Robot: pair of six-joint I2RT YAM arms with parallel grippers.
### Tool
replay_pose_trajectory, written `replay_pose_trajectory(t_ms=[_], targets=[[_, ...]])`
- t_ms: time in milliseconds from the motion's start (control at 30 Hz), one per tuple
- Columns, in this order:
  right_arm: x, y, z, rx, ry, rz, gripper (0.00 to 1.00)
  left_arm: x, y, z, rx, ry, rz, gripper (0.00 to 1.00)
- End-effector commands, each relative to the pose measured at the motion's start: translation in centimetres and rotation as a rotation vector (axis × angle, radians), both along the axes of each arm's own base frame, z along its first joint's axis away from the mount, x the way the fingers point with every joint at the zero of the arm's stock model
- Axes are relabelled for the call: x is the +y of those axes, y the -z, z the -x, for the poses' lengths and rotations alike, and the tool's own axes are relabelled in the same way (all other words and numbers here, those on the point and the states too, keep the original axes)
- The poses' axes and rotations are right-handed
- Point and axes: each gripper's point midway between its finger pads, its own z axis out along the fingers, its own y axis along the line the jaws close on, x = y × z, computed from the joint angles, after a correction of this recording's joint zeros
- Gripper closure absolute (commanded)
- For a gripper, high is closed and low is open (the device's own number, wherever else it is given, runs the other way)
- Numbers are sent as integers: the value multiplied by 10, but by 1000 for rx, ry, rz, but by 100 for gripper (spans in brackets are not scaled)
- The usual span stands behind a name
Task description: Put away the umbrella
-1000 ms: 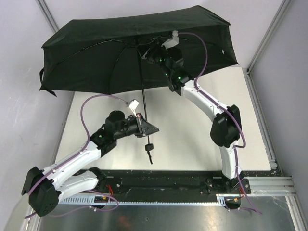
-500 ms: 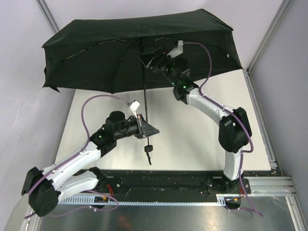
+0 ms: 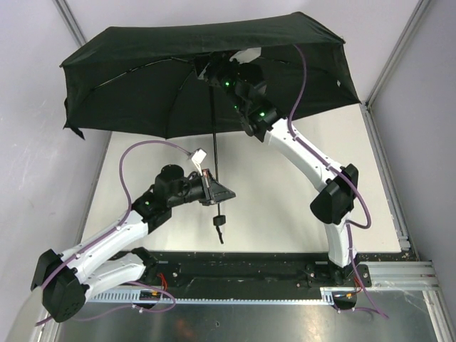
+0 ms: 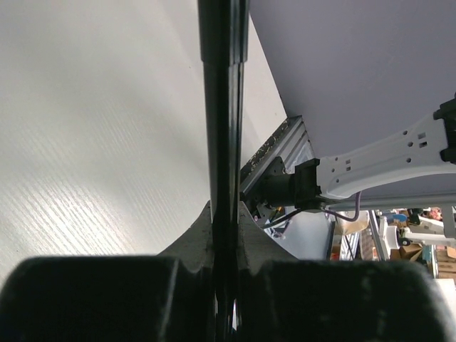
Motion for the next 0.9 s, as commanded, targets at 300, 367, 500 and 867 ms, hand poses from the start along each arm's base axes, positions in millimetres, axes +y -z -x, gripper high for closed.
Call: replay_pose_trajectory(t_ms=[300,367,500,867], targets=[[-31,35,1,186,77,58,34,-1,-15,0,-83,32,17,100],[-30,35,6,186,42,48,31,-2,-14,-1,-79,31,14,100],[-31,24,30,98,-19,31,27,-1,-11,-2,-77,22,7,100],[-72,40,30,139,132,-3,28,-1,-7,-5,-52,16,4,100]])
